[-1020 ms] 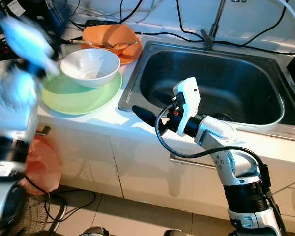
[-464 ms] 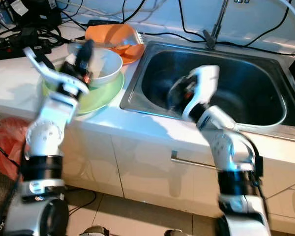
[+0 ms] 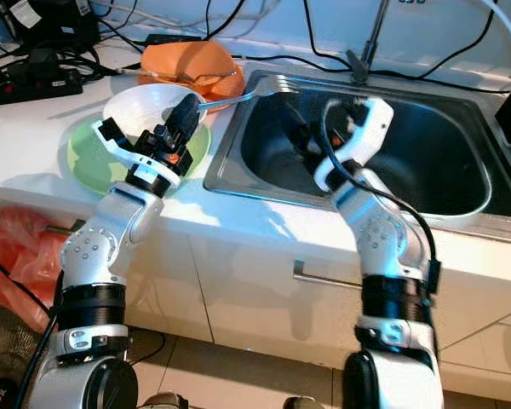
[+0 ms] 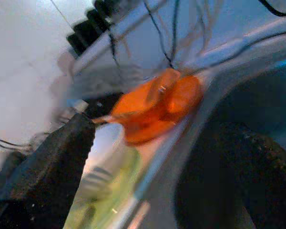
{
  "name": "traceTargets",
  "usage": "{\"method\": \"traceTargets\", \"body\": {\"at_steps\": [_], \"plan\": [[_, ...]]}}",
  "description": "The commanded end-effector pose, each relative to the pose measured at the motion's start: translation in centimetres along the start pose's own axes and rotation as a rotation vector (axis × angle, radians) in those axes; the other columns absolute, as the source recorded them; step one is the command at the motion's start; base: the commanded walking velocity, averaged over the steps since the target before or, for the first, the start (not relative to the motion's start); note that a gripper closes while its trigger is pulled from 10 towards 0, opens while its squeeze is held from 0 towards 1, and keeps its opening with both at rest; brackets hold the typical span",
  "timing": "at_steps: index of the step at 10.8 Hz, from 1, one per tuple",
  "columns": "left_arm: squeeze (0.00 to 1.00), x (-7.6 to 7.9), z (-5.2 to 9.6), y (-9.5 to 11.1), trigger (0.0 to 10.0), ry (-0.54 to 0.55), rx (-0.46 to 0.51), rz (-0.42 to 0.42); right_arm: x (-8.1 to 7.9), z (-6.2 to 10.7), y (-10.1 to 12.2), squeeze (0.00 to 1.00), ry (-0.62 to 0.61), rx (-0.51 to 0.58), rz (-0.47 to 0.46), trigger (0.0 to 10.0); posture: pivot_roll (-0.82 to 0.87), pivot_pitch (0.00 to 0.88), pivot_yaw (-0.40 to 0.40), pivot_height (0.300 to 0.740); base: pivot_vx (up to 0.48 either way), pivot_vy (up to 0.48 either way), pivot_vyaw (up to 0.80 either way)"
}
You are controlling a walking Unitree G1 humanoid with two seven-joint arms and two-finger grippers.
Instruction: Kitchen organization
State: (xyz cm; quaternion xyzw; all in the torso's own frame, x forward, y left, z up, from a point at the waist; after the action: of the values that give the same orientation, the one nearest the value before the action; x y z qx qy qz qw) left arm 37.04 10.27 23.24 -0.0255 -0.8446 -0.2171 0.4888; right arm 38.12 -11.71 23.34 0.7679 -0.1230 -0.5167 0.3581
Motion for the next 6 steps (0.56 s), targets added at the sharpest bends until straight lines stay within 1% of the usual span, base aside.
{"method": "traceTargets", "body": {"at_steps": [1,2,3,4,5,6], "plan": [[0.0,0.6,-0.5,0.0,0.0,-0.019,-0.007,0.008,-0.9,-0.4,0.2,0.0,0.03,0.004,-0.023,10.0,0.08,0.067,-0.024,0.74,0.0,0.0,0.0],[0.0,0.7,-0.8,0.1,0.0,-0.02,-0.004,0.011,-1.3,-0.6,-0.2,0.0,0.047,-0.009,-0.033,10.0,0.08,0.066,-0.023,0.74,0.0,0.0,0.0],[0.0,0.4,-0.9,0.4,0.0,-0.002,0.007,-0.002,-1.5,-0.6,-0.6,0.1,0.053,-0.021,-0.028,10.0,0.08,0.066,-0.024,0.74,0.0,0.0,0.0],[0.0,-0.1,-0.9,1.3,0.0,0.022,0.045,-0.003,-1.6,-0.4,-0.7,1.0,0.065,-0.031,-0.018,10.0,0.08,0.069,-0.023,0.74,0.0,0.0,0.0],[0.0,-0.3,-0.9,1.7,0.0,0.034,0.061,-0.003,-1.5,-0.3,-0.8,1.0,0.067,-0.034,-0.013,10.0,0.08,0.071,-0.023,0.74,0.0,0.0,0.0],[0.0,-0.6,-0.9,2.0,0.0,0.053,0.07,-0.015,-1.4,-0.1,-0.9,0.95,0.067,-0.039,-0.013,10.0,0.08,0.073,-0.022,0.74,0.0,0.0,0.0]]}}
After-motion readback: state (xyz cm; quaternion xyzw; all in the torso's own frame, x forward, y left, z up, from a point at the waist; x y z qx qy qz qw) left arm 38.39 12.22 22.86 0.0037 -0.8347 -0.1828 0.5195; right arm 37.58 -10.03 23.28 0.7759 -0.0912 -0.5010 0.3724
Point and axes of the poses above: a point about 5 cm out from each wrist's last joint towards the gripper, its own z axis pointing back from the gripper into the wrist, its own y axis along the axis of the wrist's last joint, x = y × z, the point moved 3 cm from there along -z, pointing out of the wrist towards the gripper, and after that the axes turned 10 degrees about -z, right-handed, at the moved point
